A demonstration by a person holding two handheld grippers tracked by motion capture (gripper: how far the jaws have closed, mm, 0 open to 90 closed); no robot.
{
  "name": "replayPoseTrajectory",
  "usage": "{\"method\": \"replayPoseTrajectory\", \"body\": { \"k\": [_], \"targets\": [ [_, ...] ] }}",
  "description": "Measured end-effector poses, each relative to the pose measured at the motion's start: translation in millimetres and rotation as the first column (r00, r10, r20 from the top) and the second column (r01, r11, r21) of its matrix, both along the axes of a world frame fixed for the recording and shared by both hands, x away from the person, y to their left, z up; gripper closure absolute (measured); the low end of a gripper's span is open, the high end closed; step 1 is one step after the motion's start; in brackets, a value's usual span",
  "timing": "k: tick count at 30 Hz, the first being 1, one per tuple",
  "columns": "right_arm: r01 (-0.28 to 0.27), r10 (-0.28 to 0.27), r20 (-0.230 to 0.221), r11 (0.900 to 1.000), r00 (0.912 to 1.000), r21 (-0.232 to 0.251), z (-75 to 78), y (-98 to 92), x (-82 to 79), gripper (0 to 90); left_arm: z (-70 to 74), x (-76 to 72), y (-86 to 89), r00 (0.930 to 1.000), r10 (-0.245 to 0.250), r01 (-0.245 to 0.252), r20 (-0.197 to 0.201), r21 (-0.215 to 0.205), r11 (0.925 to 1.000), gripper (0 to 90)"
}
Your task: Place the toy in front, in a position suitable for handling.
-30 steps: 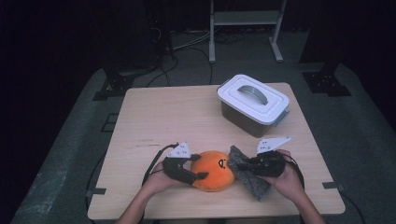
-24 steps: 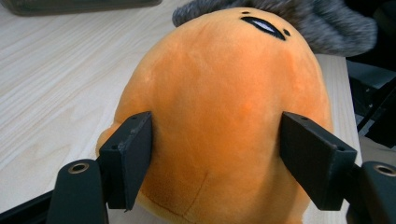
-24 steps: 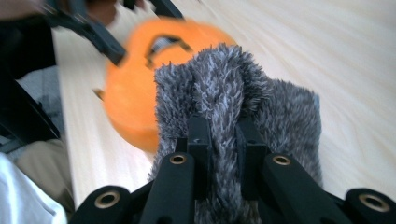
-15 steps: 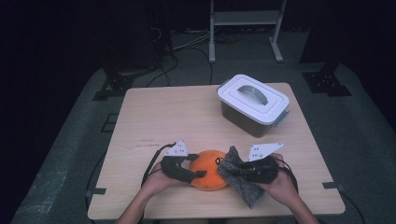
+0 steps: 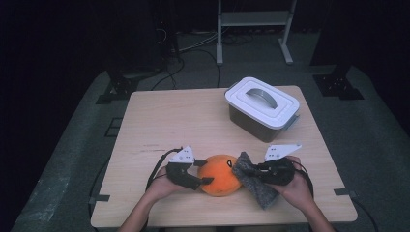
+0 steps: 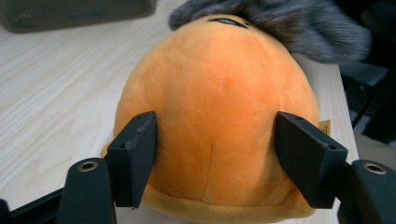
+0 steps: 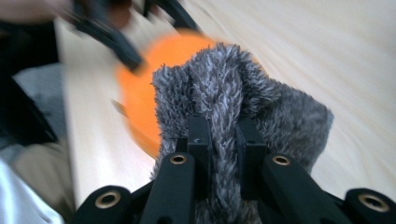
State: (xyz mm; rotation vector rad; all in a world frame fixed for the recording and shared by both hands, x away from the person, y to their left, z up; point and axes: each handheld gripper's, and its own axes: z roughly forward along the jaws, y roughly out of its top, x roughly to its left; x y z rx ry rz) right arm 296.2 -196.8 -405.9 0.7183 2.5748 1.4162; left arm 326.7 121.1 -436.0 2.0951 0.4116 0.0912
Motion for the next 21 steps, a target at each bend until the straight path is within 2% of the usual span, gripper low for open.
{"method": "replayPoseTrajectory", "body": {
  "k": [1,3,4,5,7,11,14,17,21],
  "targets": [
    [-0.021,0.021,0.015,1.0,0.9997,0.017,4.0,4.1,-3.1,78.9,0.3,1.1,-1.6,0.9999,0.015,-0.015,-0.005,-0.001,0.9999,32.4],
    [-0.051,0.05,0.047,0.999,0.9976,0.008,7.8,14.8,-9.1,78.8,0.3,2.9,-4.8,0.9991,0.04,-0.04,-0.016,-0.015,0.9991,32.5],
    [-0.065,0.065,0.052,0.998,0.9965,-0.008,7.7,20.2,-11.5,78.8,0.4,3.7,-5.6,0.9985,0.052,-0.053,-0.015,-0.012,0.9985,32.5],
    [-0.076,0.079,0.064,0.996,0.9948,-0.047,5.6,26.0,-13.2,78.8,0.1,4.4,-5.6,0.9983,0.056,-0.057,-0.016,-0.017,0.9983,32.5],
    [-0.076,0.082,0.065,0.993,0.9945,-0.087,1.5,29.9,-13.5,78.7,-0.7,5.7,-3.9,0.9978,0.06,-0.06,-0.027,-0.019,0.998,32.4],
    [-0.071,0.075,0.035,0.993,0.9966,-0.096,-4.3,22.3,-7.7,78.7,-1.4,6.1,-2.1,0.9969,0.072,-0.073,-0.032,-0.028,0.9969,31.1],
    [-0.031,0.035,0.032,0.992,0.9989,-0.12,-5.9,10.4,-3.1,78.7,-1.6,7.2,-1.0,0.9964,0.076,-0.077,-0.039,-0.029,0.9966,30.5],
    [-0.006,0.009,0.026,0.994,0.9996,-0.11,-4.9,3.9,-0.5,78.8,-1.1,7.1,-2.7,0.9962,0.077,-0.078,-0.041,-0.027,0.9966,30.6],
    [-0.039,0.042,0.055,0.998,0.9976,-0.053,5.7,12.7,-7.4,78.8,-0.6,5.2,-8.7,0.9971,0.067,-0.068,-0.037,-0.025,0.9974,29.6]
  ]
}}
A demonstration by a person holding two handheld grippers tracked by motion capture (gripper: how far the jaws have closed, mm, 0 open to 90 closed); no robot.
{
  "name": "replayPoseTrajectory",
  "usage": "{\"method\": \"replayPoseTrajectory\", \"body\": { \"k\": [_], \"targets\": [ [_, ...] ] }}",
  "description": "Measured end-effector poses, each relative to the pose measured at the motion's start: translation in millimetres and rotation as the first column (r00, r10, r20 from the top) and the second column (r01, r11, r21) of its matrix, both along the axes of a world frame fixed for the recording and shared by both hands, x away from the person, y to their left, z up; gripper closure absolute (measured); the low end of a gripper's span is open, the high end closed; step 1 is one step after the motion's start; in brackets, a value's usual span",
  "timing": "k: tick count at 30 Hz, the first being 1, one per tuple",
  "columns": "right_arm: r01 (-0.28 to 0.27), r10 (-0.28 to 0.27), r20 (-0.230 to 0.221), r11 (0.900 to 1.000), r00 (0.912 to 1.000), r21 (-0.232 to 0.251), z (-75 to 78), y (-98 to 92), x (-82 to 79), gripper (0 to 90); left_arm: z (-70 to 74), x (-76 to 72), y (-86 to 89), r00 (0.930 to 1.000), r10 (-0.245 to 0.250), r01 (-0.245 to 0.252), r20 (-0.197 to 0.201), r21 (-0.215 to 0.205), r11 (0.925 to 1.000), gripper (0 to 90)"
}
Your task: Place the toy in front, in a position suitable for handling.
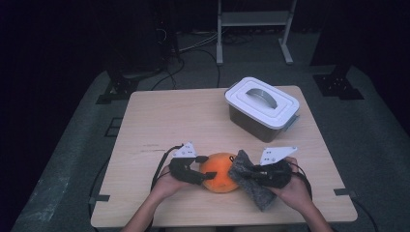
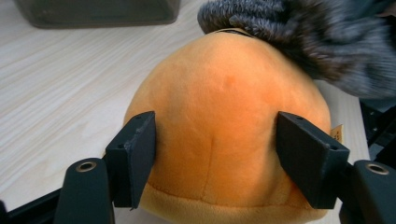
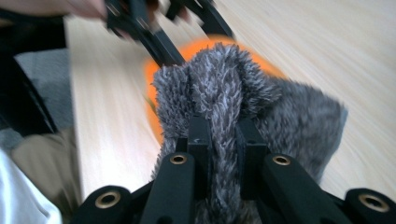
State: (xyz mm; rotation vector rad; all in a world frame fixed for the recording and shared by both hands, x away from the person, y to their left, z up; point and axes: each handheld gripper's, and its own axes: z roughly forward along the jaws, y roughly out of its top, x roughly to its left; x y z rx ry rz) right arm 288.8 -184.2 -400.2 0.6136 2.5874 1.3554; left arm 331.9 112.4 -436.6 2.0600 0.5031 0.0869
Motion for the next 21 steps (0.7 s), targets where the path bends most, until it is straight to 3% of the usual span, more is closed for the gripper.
{"method": "replayPoseTrajectory", "body": {
  "k": [3,6,9,13,15,18,21],
  "targets": [
    [-0.031,0.031,0.028,0.999,0.9991,-0.017,3.2,13.6,-5.7,78.8,1.3,-2.8,-3.2,0.9998,-0.012,0.011,0.019,0.019,0.9997,29.5],
    [-0.034,0.035,0.019,0.998,0.9992,-0.06,-4.1,16.3,-3.9,78.8,0.8,-3.7,-2.2,0.9997,-0.015,0.015,0.022,0.019,0.9997,29.5],
    [-0.025,0.025,-0.007,0.998,0.9997,-0.058,-9.5,7.7,1.5,78.8,0.5,-4.0,-0.7,0.9995,-0.019,0.018,0.027,0.025,0.9995,29.5],
    [0.034,-0.035,-0.016,0.997,0.9993,-0.064,-10.7,-9.0,8.0,78.8,0.4,-5.2,-1.0,0.9992,-0.025,0.024,0.031,0.029,0.9993,29.6],
    [0.056,-0.057,-0.032,0.998,0.9979,-0.028,-8.3,-15.1,10.2,78.8,1.0,-6.7,-3.1,0.9983,-0.035,0.034,0.045,0.036,0.9988,29.7],
    [0.042,-0.04,-0.036,0.997,0.9986,0.062,0.4,-13.8,10.6,78.7,2.8,-11.0,-9.2,0.996,-0.057,0.053,0.069,0.055,0.9971,29.8],
    [0.023,-0.022,-0.016,0.998,0.9996,0.066,5.2,-4.0,9.5,78.3,3.9,-16.0,-15.0,0.9902,-0.087,0.079,0.109,0.077,0.9939,29.8]
  ]
}}
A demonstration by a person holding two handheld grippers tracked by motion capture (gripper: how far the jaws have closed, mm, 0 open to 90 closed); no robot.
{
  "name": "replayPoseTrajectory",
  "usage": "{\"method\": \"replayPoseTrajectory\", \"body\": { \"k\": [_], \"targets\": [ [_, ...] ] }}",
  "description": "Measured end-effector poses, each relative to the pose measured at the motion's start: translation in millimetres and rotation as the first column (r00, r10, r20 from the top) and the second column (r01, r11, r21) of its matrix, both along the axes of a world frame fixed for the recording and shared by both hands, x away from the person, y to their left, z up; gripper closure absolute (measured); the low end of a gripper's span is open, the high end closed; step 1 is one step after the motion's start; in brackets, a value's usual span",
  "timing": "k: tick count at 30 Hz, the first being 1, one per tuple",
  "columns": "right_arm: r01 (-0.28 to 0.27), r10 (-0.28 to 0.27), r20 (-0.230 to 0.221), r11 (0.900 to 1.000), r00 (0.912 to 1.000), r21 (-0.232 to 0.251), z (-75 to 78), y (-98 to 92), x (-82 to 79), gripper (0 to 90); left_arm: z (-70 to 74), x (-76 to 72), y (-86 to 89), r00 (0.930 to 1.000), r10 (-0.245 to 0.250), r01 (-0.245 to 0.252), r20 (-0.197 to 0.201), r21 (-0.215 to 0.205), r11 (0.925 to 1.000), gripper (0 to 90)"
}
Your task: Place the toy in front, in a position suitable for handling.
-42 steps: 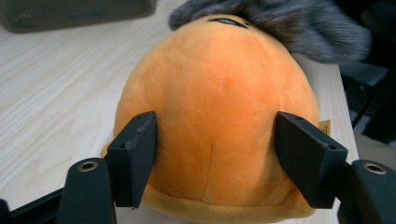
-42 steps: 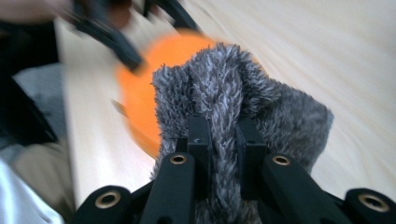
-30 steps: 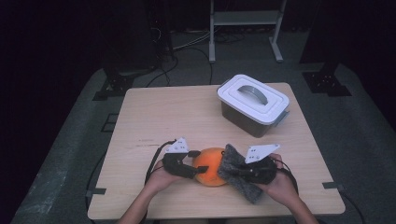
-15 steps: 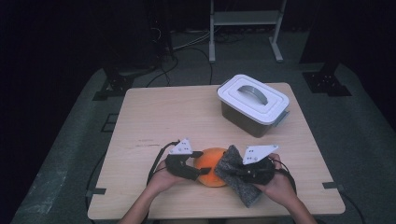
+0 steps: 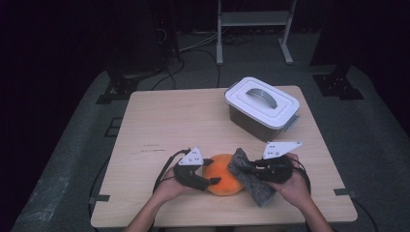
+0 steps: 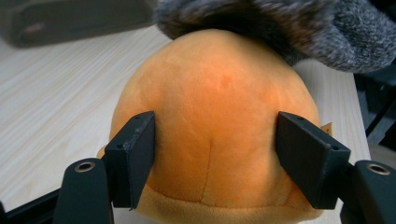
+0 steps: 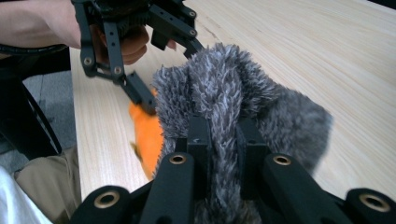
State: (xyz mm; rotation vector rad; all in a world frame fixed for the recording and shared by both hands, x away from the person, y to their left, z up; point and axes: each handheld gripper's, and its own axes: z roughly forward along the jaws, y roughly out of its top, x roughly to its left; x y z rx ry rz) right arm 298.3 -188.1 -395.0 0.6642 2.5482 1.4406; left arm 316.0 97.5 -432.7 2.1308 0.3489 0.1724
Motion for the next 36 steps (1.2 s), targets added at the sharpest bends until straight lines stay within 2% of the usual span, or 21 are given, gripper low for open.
{"method": "replayPoseTrajectory", "body": {
  "k": [2,5,6,11,13,15,16,19,22,25,29,30,33,36],
  "targets": [
    [-0.008,0.008,0.004,1.0,1.0,-0.027,-2.4,5.1,0.4,78.2,0.4,-1.8,-1.0,0.9999,-0.004,0.004,0.012,0.009,0.9999,29.8],
    [-0.012,0.012,-0.008,0.998,0.9999,-0.068,-9.2,7.1,0.9,78.0,-0.5,-0.5,1.7,1.0,-0.005,0.005,0.0,-0.004,1.0,29.9],
    [-0.013,0.012,-0.017,0.998,0.9998,-0.065,-10.3,5.6,1.1,77.9,-0.6,-0.1,2.9,1.0,-0.003,0.003,-0.004,-0.008,1.0,30.0],
    [0.006,-0.011,-0.043,0.994,0.999,-0.111,-15.9,-10.6,3.0,78.1,-1.6,1.7,6.2,0.9998,0.005,-0.005,-0.021,-0.022,0.9997,30.1],
    [0.015,-0.02,-0.049,0.995,0.9986,-0.096,-13.6,-15.7,3.4,78.4,-1.4,1.4,3.9,0.9999,0.003,-0.004,-0.016,-0.021,0.9998,29.9],
    [0.015,-0.018,-0.041,0.998,0.999,-0.062,-8.0,-14.9,1.6,78.4,-0.2,-1.5,0.1,0.9998,-0.016,0.016,0.012,-0.019,0.9997,29.9],
    [0.01,-0.011,-0.028,0.999,0.9995,-0.047,-3.6,-11.3,-0.2,78.5,0.3,-2.8,-1.6,0.9994,-0.026,0.026,0.024,-0.013,0.9996,30.0],
    [-0.002,0.002,0.006,0.999,1.0,-0.042,3.4,0.8,-2.1,78.1,0.4,-8.8,-9.4,0.9964,-0.059,0.06,0.061,-0.001,0.9982,29.9],
    [-0.009,0.01,0.004,0.999,0.9999,-0.05,4.2,9.8,0.7,78.1,-1.7,-11.2,-12.7,0.9968,-0.06,0.06,0.053,-0.004,0.9982,29.8],
    [-0.017,0.017,-0.008,0.998,0.9998,-0.06,-0.2,10.7,3.7,78.1,-2.2,-9.8,-10.2,0.9968,-0.062,0.063,0.05,-0.008,0.998,30.0],
    [-0.05,0.044,-0.062,0.995,0.9971,-0.089,-5.9,0.8,4.7,78.3,-2.9,-8.4,-7.3,0.9961,-0.074,0.074,0.049,-0.006,0.9972,30.0],
    [-0.05,0.044,-0.075,0.996,0.9962,-0.078,-6.2,-3.6,4.6,78.3,-2.9,-8.7,-7.8,0.9957,-0.077,0.078,0.051,-0.003,0.997,30.0],
    [-0.018,0.016,-0.059,0.999,0.9982,-0.035,-0.9,-9.1,5.4,78.2,-2.3,-8.3,-8.8,0.9955,-0.081,0.081,0.05,0.002,0.9968,29.9],
    [0.025,-0.026,-0.033,0.999,0.9991,-0.021,3.3,-9.6,11.3,78.0,-2.1,-8.6,-8.7,0.9956,-0.08,0.08,0.049,-0.001,0.9968,29.7]
  ]
}}
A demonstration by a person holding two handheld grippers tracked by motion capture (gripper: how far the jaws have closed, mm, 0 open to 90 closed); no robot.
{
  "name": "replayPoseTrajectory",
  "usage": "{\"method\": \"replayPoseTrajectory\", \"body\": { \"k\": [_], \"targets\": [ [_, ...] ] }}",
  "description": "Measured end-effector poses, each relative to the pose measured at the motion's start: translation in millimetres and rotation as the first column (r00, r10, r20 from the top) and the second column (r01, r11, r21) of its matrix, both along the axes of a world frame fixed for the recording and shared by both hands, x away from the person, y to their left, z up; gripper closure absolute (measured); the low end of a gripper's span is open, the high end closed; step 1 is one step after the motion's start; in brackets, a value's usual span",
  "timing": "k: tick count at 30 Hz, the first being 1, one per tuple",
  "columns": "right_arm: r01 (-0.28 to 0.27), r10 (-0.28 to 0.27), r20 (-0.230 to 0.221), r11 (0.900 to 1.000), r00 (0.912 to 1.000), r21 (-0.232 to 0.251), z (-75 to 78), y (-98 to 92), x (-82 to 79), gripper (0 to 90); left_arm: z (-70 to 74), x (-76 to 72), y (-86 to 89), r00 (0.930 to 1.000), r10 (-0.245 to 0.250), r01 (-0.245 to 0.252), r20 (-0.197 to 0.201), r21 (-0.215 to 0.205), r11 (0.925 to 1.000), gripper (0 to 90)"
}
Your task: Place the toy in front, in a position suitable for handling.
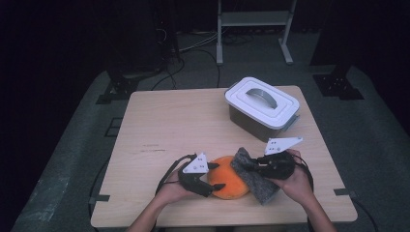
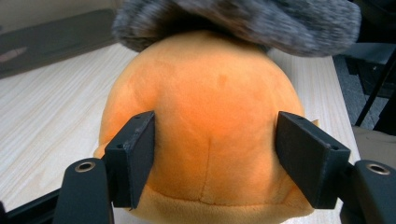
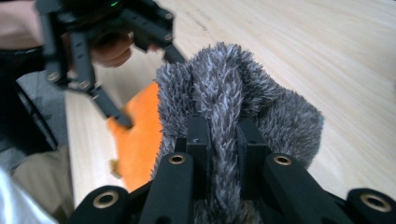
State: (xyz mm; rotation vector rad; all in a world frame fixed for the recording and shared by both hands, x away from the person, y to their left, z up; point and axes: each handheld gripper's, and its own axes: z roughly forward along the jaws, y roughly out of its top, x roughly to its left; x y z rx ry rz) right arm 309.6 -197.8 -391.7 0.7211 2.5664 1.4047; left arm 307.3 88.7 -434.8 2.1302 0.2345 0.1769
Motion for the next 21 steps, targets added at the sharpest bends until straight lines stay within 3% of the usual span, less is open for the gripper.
{"method": "replayPoseTrajectory", "body": {
  "k": [3,9,11,14,16,19,21],
  "targets": [
    [-0.009,0.008,-0.027,0.999,0.9996,-0.043,-8.9,4.6,3.3,77.7,3.3,1.4,1.6,0.9999,0.003,-0.003,-0.011,-0.011,0.9999,27.1],
    [-0.066,0.063,-0.063,0.997,0.996,-0.044,-14.7,2.6,-7.3,77.5,14.1,-0.1,2.7,0.9996,0.03,-0.03,-0.002,-0.066,0.9974,21.3],
    [-0.091,0.088,-0.074,0.995,0.9933,-0.038,-16.9,2.5,-10.8,77.6,12.2,-1.0,-0.5,0.9997,0.021,-0.022,-0.009,-0.057,0.9981,21.6],
    [-0.11,0.106,-0.084,0.993,0.9908,-0.047,-15.4,4.1,-14.3,77.6,9.4,-4.5,-4.2,0.9999,0.008,-0.007,0.011,-0.028,0.9996,26.0],
    [-0.105,0.102,-0.047,0.993,0.9937,-0.057,-7.5,5.7,-17.5,78.2,8.8,-6.1,-5.8,0.9996,0.006,-0.006,0.029,-0.012,0.9999,27.8],
    [-0.094,0.094,-0.005,0.996,0.9956,-0.006,3.7,10.0,-17.9,78.2,8.2,-11.4,-10.5,0.9978,-0.026,0.027,0.062,-0.012,0.9996,30.1],
    [-0.087,0.088,0.011,0.996,0.9961,-0.023,5.6,16.5,-16.5,78.0,9.5,-14.1,-12.7,0.9956,-0.04,0.038,0.085,0.019,0.9991,30.2]
  ]
}}
